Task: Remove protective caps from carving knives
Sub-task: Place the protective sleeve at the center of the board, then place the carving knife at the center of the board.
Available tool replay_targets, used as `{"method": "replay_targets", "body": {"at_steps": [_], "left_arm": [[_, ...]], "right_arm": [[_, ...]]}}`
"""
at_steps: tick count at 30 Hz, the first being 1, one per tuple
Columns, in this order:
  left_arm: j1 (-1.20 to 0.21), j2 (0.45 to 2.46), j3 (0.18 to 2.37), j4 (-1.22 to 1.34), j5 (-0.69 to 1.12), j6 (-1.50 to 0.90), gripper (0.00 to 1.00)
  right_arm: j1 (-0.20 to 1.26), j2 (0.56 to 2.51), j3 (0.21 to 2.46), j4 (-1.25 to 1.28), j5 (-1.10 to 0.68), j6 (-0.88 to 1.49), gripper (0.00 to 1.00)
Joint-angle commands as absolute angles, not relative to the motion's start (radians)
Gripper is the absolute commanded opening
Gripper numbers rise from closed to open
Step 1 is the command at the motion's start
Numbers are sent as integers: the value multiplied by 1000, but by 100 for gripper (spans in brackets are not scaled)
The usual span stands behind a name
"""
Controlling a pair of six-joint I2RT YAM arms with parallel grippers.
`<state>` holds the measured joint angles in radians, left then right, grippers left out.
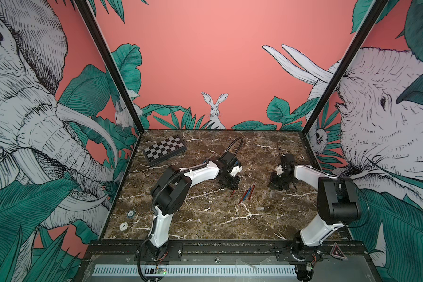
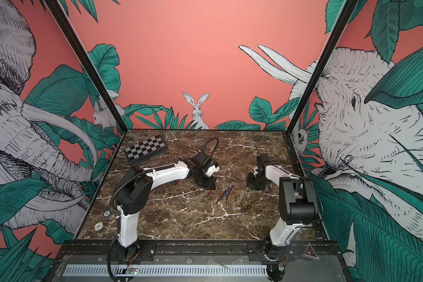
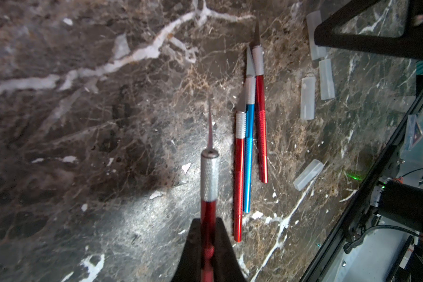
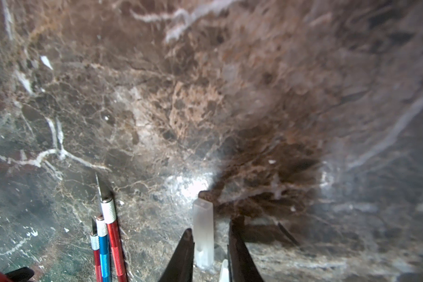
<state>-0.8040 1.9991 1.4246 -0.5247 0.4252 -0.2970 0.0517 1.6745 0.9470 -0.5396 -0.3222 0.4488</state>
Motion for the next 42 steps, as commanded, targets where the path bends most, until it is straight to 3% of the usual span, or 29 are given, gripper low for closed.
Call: {"method": "replay_targets", "body": {"at_steps": [1, 12, 23, 31, 42], "left_arm": [[-820, 1999, 1433, -535, 412, -314, 0], [-843, 2070, 1518, -628, 360, -309, 0], [-848, 2123, 1580, -689, 339, -325, 0], [-851, 2136, 1602, -712, 327, -337, 11], [-862, 2155, 1626, -725, 314, -347, 15]], "right_arm": [[49, 1616, 952, -559, -298, 447, 26], [51, 1410, 899, -567, -324, 487, 31], [51, 1265, 733, -413, -438, 530, 48], [49, 1244, 703, -407, -436, 504, 49], [49, 1276, 704, -387, -465, 483, 49]]}}
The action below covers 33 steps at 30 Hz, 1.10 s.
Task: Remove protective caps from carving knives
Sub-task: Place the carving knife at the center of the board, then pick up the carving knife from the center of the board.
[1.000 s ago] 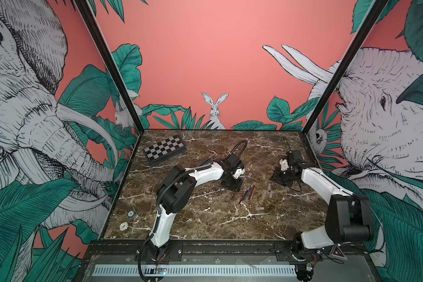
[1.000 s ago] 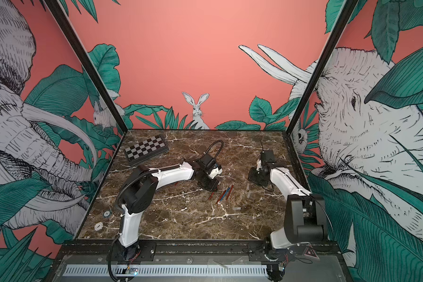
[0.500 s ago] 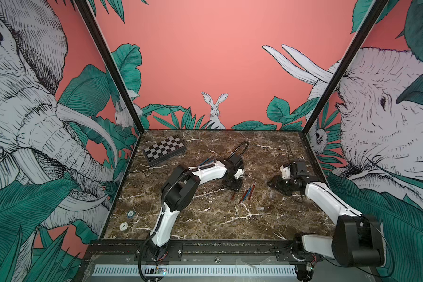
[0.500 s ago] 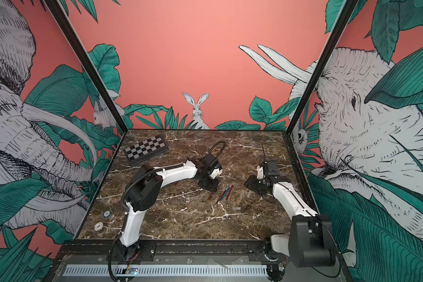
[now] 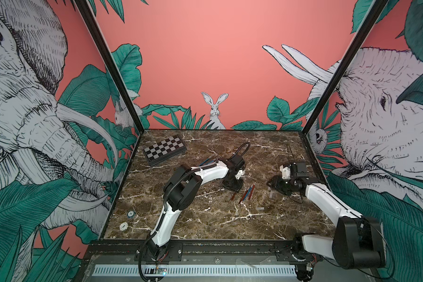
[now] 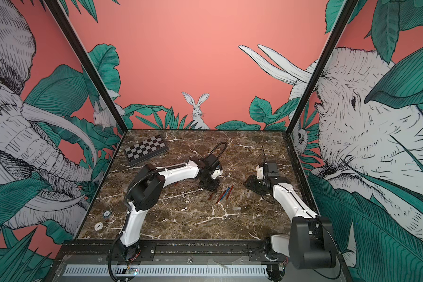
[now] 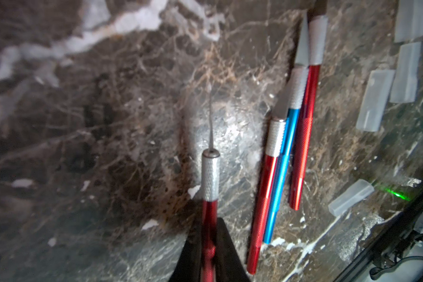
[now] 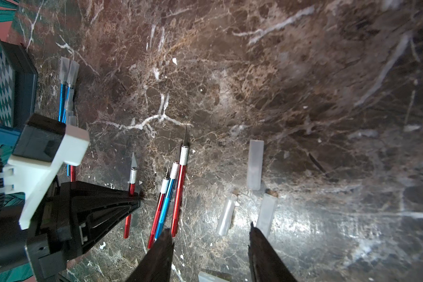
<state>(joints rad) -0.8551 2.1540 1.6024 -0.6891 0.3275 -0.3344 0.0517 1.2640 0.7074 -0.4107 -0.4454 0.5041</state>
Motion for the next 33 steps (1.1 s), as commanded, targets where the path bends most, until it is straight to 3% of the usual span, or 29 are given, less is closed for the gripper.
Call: {"method": "replay_targets", "body": {"at_steps": [1, 11, 15, 24, 28, 29, 30, 33], "left_arm": [[-864, 2156, 1626, -725, 315, -349, 16], [-864, 2137, 1658, -756, 290, -336, 23], [-863, 2105, 1702, -797, 243, -303, 30], [-782, 1997, 1709, -863, 154, -225, 52], [-708, 1930, 1611, -846, 137, -208, 73], [-680, 1914, 1588, -841, 127, -200, 78], [-664, 1902, 1572, -841, 119, -195, 82], [-622, 1883, 1532, -846, 95, -182, 90]], "right_arm": [[49, 1279, 706, -388, -471, 481, 49], [49, 1267, 715, -388, -468, 482, 51], [49, 1256, 719, -394, -469, 482, 57], [49, 1237, 764, -431, -481, 462, 81], [59, 1247, 787, -454, -490, 477, 87], [66, 1257, 798, -465, -497, 473, 96], [75, 1263, 803, -469, -495, 474, 98], [105, 1274, 812, -463, -472, 484, 98]]}}
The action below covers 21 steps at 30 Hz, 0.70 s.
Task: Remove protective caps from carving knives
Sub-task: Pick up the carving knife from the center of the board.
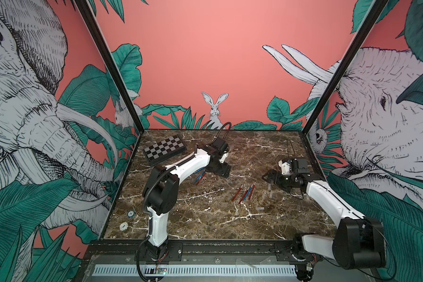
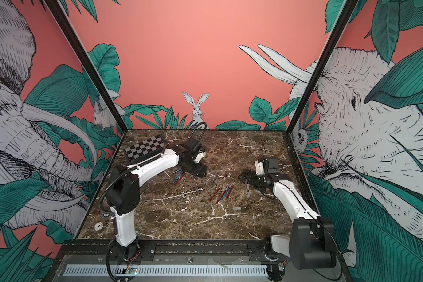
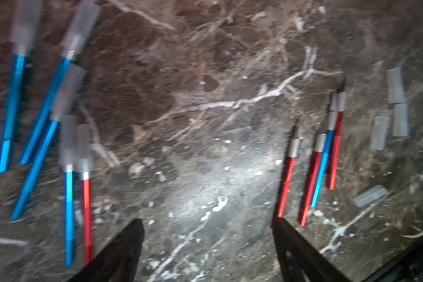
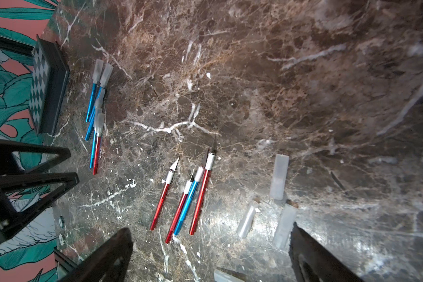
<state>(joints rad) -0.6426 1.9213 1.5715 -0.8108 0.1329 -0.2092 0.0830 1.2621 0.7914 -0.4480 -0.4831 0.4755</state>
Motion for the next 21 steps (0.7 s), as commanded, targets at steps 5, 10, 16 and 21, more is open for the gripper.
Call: {"method": "replay_targets", "body": {"at_steps": [5, 10, 16, 21], "left_arm": [[-577, 1874, 1477, -828, 85, -175, 93], [-572, 1904, 1466, -820, 51, -163, 92], [-572, 1935, 1469, -816, 8, -149, 90], [-569, 1961, 1479, -808, 7, -142, 88]], "right_arm": [[127, 1281, 806, -425, -458, 514, 99], [135, 1291, 804, -426, -456, 517, 96], [137, 1296, 792, -412, -461, 525, 93], [138, 1304, 792, -407, -465, 528, 92]]}}
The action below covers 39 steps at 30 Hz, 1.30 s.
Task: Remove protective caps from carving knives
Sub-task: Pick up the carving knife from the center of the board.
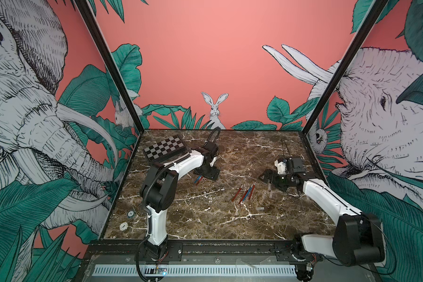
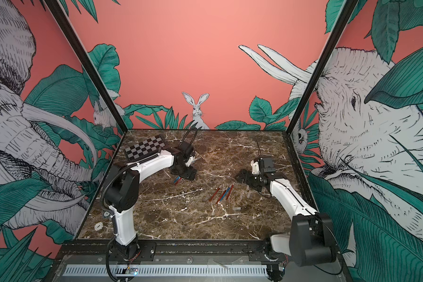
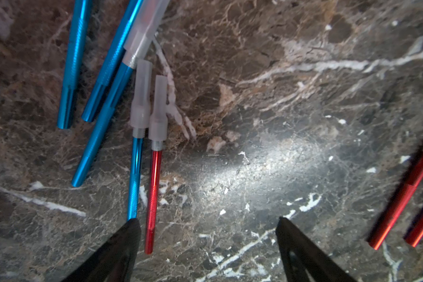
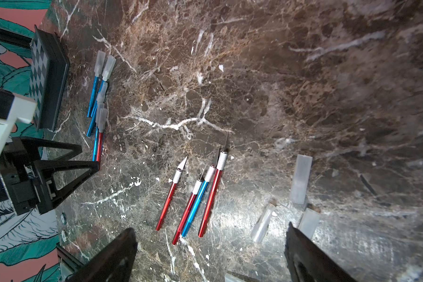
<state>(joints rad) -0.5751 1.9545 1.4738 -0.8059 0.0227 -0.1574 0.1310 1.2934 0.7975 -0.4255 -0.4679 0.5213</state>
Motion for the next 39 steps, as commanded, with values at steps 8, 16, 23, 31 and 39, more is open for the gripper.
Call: {"method": "replay_targets", "body": {"at_steps": [8, 16, 23, 31, 39], "left_arm": [[-562, 1996, 1482, -789, 31, -141, 86], [-560, 2011, 1479, -779, 33, -140, 86], [-558, 2016, 1485, -778, 31, -141, 86], [-555, 2018, 1484, -779, 25, -137, 86], [-543, 2036, 1488, -790, 6, -127, 85]], "right_arm": [[137, 1309, 794, -406, -465, 528, 92], [139, 1319, 795, -402, -470, 530, 90], [139, 1323, 801, -404, -471, 528, 90], [139, 1329, 799, -404, -472, 529, 90], [140, 1327, 798, -413, -464, 523, 90]]}}
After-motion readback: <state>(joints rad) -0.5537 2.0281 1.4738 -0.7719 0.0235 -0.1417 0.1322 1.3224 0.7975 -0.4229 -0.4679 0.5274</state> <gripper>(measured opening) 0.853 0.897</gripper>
